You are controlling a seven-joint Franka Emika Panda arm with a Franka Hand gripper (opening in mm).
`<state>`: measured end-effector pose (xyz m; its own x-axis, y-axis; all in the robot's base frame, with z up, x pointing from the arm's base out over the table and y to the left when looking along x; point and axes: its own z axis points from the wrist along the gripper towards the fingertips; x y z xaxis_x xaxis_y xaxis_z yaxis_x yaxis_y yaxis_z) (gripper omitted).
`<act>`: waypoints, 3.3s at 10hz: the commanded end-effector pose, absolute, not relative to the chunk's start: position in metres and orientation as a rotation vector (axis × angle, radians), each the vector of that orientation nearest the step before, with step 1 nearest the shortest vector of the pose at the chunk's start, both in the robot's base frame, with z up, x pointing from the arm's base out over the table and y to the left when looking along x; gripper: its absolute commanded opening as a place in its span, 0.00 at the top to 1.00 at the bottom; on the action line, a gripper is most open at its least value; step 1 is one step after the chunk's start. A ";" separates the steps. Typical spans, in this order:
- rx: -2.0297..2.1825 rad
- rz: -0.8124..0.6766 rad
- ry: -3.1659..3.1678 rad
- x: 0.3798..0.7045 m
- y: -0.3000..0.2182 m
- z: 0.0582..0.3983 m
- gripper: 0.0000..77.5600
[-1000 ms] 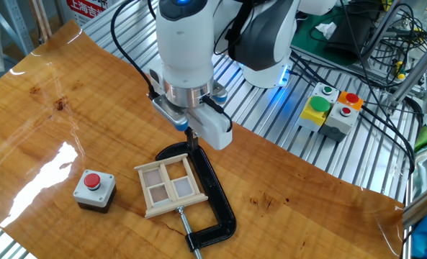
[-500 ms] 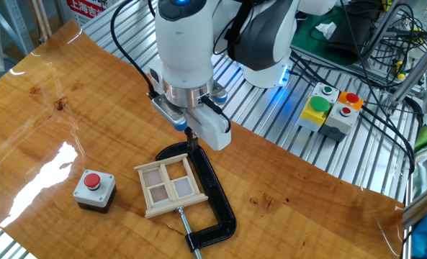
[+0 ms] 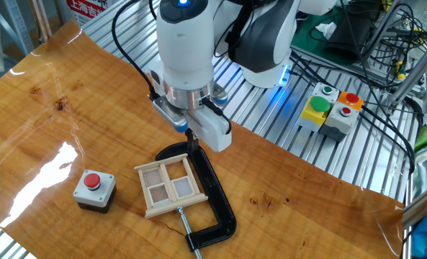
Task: Close a sliding window
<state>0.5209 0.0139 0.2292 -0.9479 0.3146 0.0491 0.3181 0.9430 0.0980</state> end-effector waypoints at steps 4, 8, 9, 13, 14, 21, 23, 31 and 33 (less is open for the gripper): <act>-0.512 -0.171 -3.065 0.533 0.017 0.198 1.00; -0.532 -0.166 -3.062 0.536 0.027 0.174 1.00; -0.531 -0.166 -3.062 0.537 0.029 0.170 1.00; -0.530 -0.153 -3.070 0.543 0.035 0.152 1.00; -0.526 -0.152 -3.070 0.544 0.035 0.150 1.00; -0.450 -0.162 -3.103 0.540 0.021 0.108 1.00; -0.438 -0.165 -3.115 0.540 0.017 0.096 1.00; -0.425 -0.164 -3.128 0.535 0.014 0.078 1.00; -0.424 -0.163 -3.128 0.533 0.013 0.076 1.00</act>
